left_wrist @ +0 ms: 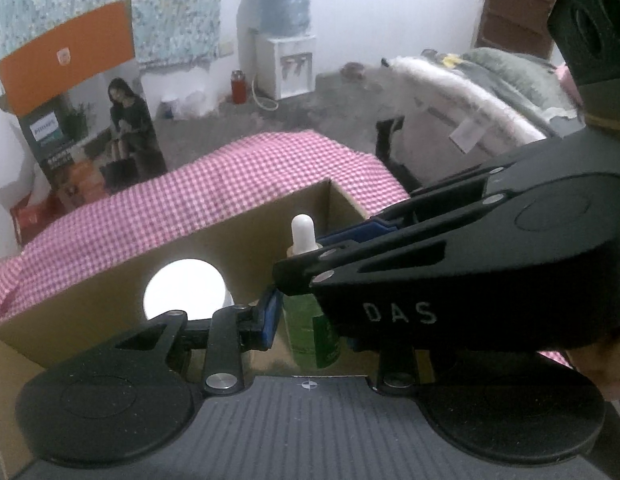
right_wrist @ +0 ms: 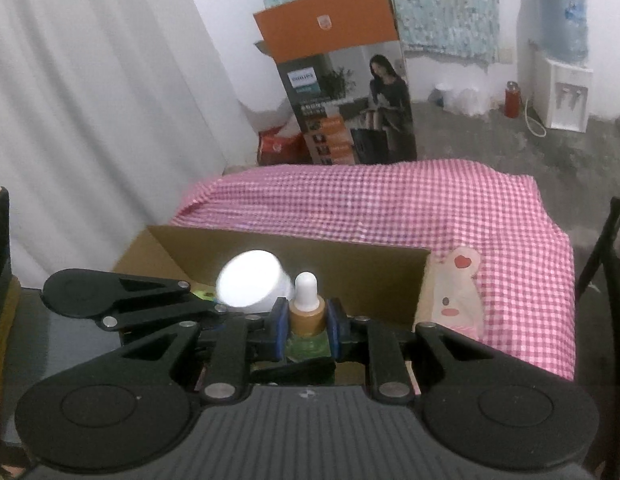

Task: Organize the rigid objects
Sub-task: 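Carry the green dropper bottle into the box and open the right gripper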

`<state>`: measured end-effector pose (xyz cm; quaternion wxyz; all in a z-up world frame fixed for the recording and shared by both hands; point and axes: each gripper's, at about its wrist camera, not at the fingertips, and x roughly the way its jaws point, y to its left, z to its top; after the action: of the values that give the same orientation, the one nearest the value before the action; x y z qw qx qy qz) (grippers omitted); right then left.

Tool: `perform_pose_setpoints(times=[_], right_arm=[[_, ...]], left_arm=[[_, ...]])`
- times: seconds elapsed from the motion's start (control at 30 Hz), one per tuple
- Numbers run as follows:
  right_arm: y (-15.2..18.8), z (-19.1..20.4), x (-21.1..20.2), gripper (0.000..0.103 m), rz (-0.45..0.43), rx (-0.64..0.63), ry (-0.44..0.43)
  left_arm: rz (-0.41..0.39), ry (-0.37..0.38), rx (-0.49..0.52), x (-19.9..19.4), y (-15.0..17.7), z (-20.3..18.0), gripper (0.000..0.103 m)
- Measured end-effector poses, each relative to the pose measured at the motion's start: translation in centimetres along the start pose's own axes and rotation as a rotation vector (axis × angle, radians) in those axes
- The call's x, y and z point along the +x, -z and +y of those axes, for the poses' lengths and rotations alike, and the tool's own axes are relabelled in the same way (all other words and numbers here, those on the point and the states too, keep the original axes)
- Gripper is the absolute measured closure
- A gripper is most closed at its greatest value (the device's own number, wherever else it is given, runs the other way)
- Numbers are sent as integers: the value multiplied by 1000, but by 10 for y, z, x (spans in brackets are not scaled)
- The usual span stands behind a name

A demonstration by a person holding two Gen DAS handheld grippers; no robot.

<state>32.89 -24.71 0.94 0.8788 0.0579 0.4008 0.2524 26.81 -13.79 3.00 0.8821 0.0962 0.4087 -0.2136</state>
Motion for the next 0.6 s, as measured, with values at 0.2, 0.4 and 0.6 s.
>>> perform_pose_setpoints(times=[0.2,0.4,0.6], right_arm=[[-2,-6,18,81,34,-29,22],[-1,-4,30,81,60,-70,58],[-5,3,36,78,90,-99,89]], left_arm=[[22,9,-20,8,0,2,71],[28,9,-7,11,-1,-2,70],[28,7,-4,6,-1,-4,64]])
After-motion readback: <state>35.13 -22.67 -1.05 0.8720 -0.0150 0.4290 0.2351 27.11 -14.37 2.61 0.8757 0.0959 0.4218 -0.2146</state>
